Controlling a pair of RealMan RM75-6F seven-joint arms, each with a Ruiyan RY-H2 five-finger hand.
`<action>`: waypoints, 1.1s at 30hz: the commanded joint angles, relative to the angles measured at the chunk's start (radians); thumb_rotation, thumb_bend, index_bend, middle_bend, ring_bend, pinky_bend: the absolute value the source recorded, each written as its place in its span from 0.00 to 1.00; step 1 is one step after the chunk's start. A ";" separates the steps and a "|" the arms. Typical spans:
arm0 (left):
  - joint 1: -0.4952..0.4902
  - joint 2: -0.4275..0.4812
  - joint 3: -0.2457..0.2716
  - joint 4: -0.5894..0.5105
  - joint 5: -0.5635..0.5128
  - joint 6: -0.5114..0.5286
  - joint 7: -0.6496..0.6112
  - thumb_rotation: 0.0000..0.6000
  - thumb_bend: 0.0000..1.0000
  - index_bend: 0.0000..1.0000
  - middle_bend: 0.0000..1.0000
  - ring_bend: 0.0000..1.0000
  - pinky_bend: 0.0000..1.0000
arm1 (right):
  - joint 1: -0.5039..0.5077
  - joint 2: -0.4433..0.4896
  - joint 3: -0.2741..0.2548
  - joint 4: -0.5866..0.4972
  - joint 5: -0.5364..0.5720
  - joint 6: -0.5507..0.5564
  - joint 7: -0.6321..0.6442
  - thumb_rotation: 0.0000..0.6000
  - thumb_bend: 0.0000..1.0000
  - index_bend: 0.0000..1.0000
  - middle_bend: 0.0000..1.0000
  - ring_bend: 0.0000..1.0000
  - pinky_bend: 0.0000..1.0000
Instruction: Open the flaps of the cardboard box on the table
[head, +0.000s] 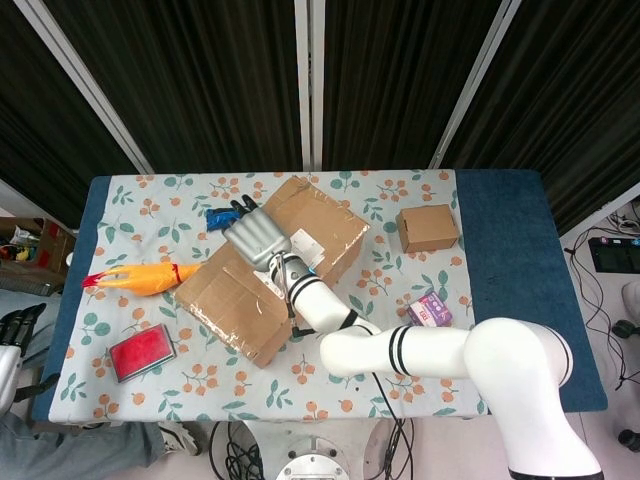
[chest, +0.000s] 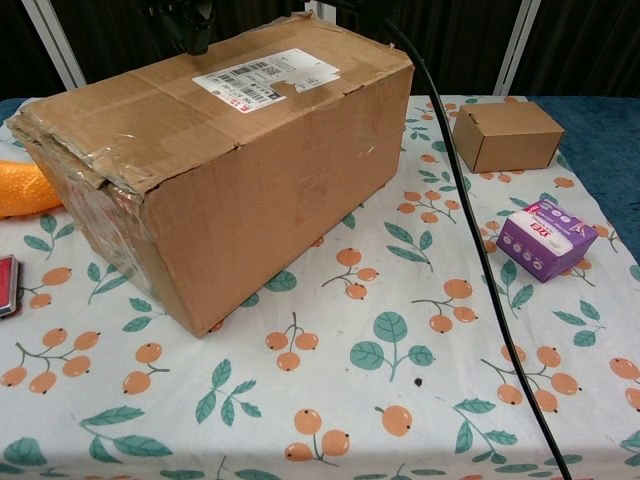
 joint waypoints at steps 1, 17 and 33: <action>0.002 -0.001 0.000 0.001 0.000 0.002 -0.001 1.00 0.00 0.09 0.13 0.13 0.19 | 0.003 0.000 -0.007 -0.002 0.009 -0.001 -0.006 1.00 0.81 0.48 0.35 0.00 0.00; 0.009 0.009 -0.006 -0.006 0.006 0.018 -0.012 1.00 0.00 0.09 0.13 0.13 0.19 | -0.003 0.150 0.027 -0.193 0.020 0.036 0.007 1.00 0.82 0.56 0.45 0.00 0.00; -0.007 0.004 -0.007 -0.044 0.029 0.006 0.024 1.00 0.00 0.09 0.13 0.13 0.19 | -0.197 0.620 0.051 -0.752 -0.210 0.124 0.115 1.00 0.82 0.51 0.44 0.00 0.00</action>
